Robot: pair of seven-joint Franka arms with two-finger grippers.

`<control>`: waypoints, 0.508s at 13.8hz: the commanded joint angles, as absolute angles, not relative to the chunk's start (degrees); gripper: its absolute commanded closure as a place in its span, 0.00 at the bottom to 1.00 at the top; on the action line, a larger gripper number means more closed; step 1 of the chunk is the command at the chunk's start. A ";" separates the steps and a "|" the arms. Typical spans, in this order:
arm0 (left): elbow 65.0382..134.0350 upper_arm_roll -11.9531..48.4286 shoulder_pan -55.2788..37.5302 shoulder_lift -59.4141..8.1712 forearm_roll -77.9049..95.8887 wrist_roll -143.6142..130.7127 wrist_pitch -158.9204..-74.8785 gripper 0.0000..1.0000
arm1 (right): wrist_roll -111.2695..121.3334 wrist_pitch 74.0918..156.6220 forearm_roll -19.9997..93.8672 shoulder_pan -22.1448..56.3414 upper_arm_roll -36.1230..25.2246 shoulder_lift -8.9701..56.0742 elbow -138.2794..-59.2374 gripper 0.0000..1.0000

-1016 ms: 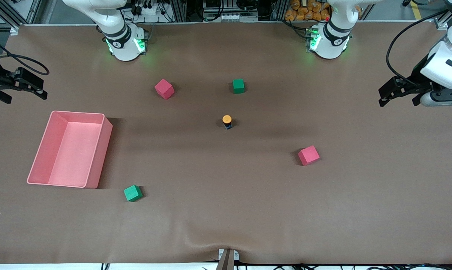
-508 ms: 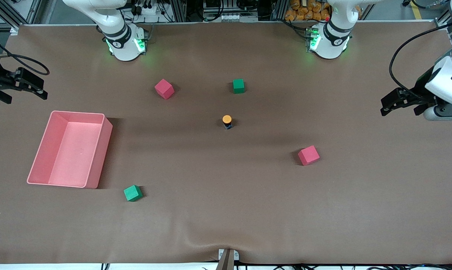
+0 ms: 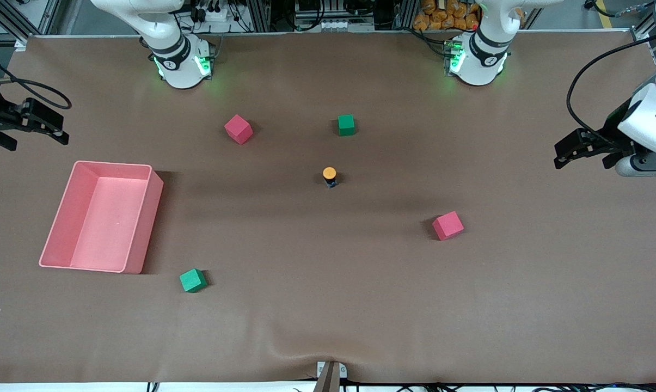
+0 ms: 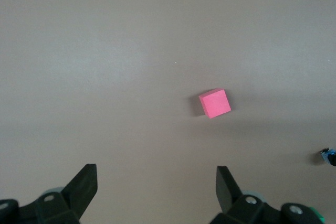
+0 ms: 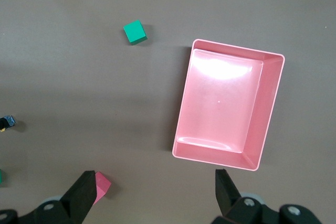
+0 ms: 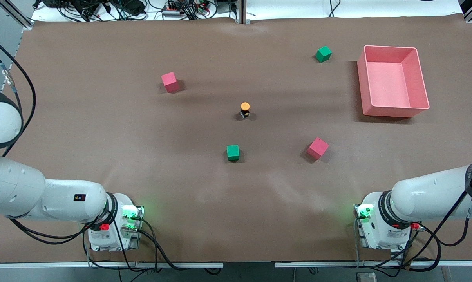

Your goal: Place and upright button with both arms

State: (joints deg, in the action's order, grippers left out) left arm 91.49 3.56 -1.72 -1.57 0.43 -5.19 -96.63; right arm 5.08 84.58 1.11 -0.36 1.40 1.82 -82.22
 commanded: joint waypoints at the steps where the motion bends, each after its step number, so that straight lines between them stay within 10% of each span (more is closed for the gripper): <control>1: 89.74 3.08 -1.85 -1.84 0.96 -3.60 -95.10 0.00 | 5.36 84.55 2.02 -0.79 1.41 1.93 -81.74 0.00; 7: 89.47 3.16 -2.02 -1.93 1.05 -3.60 -94.22 0.00 | 5.36 84.55 2.02 -0.79 1.41 1.93 -81.74 0.00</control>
